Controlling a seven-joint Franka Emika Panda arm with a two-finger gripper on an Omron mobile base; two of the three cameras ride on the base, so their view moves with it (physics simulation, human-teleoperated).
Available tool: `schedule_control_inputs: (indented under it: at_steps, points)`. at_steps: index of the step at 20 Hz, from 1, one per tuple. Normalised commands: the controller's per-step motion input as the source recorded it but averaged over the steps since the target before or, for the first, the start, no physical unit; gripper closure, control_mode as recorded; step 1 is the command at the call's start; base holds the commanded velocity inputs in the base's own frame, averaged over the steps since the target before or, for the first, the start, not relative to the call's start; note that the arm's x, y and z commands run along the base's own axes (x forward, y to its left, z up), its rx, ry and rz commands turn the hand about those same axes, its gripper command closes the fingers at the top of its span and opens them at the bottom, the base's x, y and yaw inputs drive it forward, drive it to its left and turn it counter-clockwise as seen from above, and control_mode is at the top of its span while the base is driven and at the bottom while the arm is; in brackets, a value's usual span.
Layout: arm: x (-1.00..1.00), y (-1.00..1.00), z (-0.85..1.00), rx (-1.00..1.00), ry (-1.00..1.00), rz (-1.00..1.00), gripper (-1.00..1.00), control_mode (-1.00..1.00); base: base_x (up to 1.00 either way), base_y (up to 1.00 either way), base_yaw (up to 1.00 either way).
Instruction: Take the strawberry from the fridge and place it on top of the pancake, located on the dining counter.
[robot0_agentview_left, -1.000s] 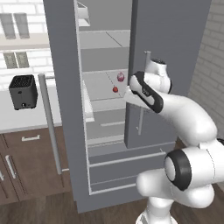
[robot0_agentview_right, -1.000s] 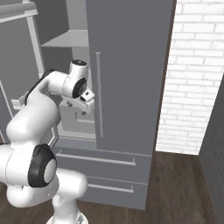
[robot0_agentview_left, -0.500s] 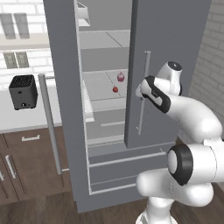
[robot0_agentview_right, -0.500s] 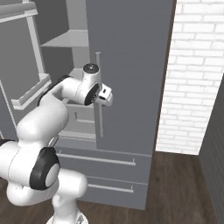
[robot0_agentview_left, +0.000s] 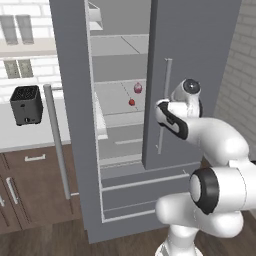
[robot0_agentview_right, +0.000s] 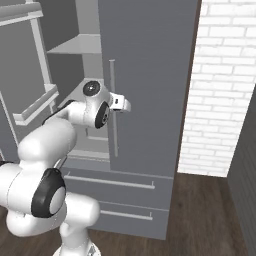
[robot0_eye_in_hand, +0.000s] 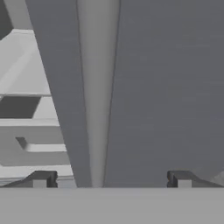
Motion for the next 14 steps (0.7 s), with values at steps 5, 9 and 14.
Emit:
schedule_control_inputs:
  at_steps: [5, 9, 14]
  points:
    - [0.27, -0.24, 0.04, 0.18, 0.02, 0.08, -1.00, -1.00, 0.00, 0.00, 0.00]
    - [0.38, -0.01, 0.19, 0.12, -0.01, 0.02, -1.00, -1.00, 0.00, 0.00, 0.00]
    - [0.45, 0.04, 0.28, -0.01, 0.00, 0.01, -1.00, -1.00, 0.00, 0.00, 0.00]
